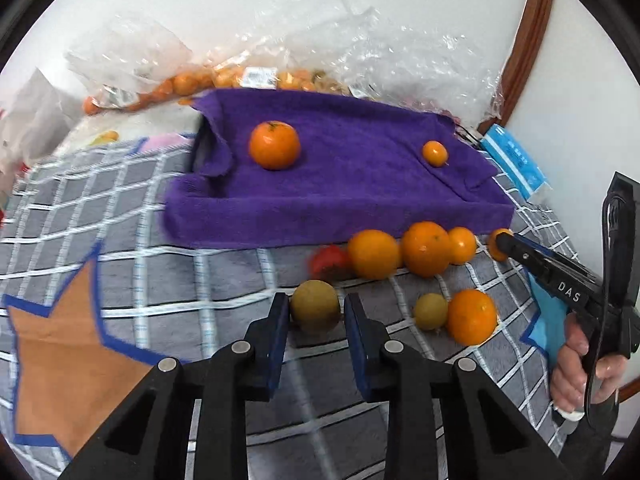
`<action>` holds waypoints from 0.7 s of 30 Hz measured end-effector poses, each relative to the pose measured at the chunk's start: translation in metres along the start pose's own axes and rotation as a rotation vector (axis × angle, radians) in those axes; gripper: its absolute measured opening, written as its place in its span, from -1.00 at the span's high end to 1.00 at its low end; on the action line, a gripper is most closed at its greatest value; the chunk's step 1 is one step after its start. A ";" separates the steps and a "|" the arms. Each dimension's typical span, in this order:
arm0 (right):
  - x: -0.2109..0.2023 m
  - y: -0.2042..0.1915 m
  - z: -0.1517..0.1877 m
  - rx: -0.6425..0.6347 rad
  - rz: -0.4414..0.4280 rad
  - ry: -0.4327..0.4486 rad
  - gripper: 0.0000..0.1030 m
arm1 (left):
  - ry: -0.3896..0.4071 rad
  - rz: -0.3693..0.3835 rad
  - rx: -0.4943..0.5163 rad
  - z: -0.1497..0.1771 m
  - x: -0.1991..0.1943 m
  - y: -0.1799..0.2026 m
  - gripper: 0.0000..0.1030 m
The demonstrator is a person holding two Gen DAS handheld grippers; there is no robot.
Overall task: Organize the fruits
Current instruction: 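Close left gripper on the yellow-green pear while right gripper grasps a large orange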
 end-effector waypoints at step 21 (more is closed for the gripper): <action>0.012 -0.005 0.002 -0.038 0.023 -0.052 0.34 | 0.028 -0.070 -0.024 -0.009 0.016 -0.027 0.50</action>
Point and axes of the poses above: each gripper's, at about its wrist camera, not at the fingertips, and x roughly the way its jaws point, y to its right, z to its underside, the point moved 8 cm from there along x, roughly the way its jaws point, and after that the axes turned 9 degrees about -y, right-handed, at the moved point
